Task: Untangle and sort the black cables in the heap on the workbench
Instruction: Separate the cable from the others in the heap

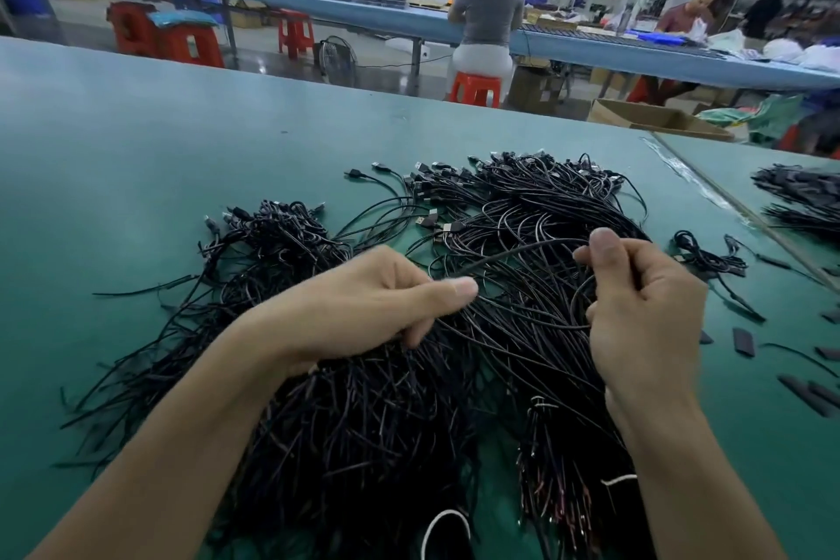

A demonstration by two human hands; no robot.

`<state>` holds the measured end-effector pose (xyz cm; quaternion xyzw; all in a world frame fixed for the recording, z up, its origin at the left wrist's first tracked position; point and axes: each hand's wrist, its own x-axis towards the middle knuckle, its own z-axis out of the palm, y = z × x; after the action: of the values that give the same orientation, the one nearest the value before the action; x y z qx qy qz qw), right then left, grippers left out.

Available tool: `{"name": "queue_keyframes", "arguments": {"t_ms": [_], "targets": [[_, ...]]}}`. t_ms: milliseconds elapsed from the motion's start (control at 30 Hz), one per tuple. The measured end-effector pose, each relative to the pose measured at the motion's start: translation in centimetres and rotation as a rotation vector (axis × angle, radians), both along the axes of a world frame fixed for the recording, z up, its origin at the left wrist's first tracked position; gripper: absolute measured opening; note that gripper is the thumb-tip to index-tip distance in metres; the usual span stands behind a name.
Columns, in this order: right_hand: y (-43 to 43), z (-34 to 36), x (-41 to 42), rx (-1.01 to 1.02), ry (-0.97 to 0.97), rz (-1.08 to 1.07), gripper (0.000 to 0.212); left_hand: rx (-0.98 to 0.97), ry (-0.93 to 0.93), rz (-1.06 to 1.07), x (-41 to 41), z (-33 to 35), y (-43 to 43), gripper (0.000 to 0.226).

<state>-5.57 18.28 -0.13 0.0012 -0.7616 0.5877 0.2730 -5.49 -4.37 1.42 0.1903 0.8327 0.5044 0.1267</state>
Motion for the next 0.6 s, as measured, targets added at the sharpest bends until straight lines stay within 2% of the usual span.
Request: {"name": "queue_keyframes", "arguments": {"t_ms": [100,200,300,367,467,600], "targets": [[-0.4,-0.5,-0.2,0.004,-0.073,0.064,0.03,0.318,-0.217,-0.309,1.2,0.6,1.0,0.054],[-1.6,-1.0,0.1,0.156,-0.122,0.244,0.03,0.727,-0.408,-0.385,1.9,0.9,2.5,0.052],[-3.3,-1.4,0.9,0.334,-0.149,0.475,0.031,1.061,-0.485,-0.306,1.6,0.9,3.3,0.048],[-4.0,-1.4,1.4,0.4,-0.2,0.639,0.027,1.202,-0.433,-0.078,0.9,0.6,3.4,0.044],[-4.2,-1.2,1.7,0.486,-0.248,0.712,0.024,1.208,-0.33,0.226,-0.2,-0.6,3.3,0.045],[-3.5,-0.4,1.8,0.55,-0.251,0.647,0.019,0.936,-0.131,0.392,-0.9,-2.0,3.3,0.051]]}}
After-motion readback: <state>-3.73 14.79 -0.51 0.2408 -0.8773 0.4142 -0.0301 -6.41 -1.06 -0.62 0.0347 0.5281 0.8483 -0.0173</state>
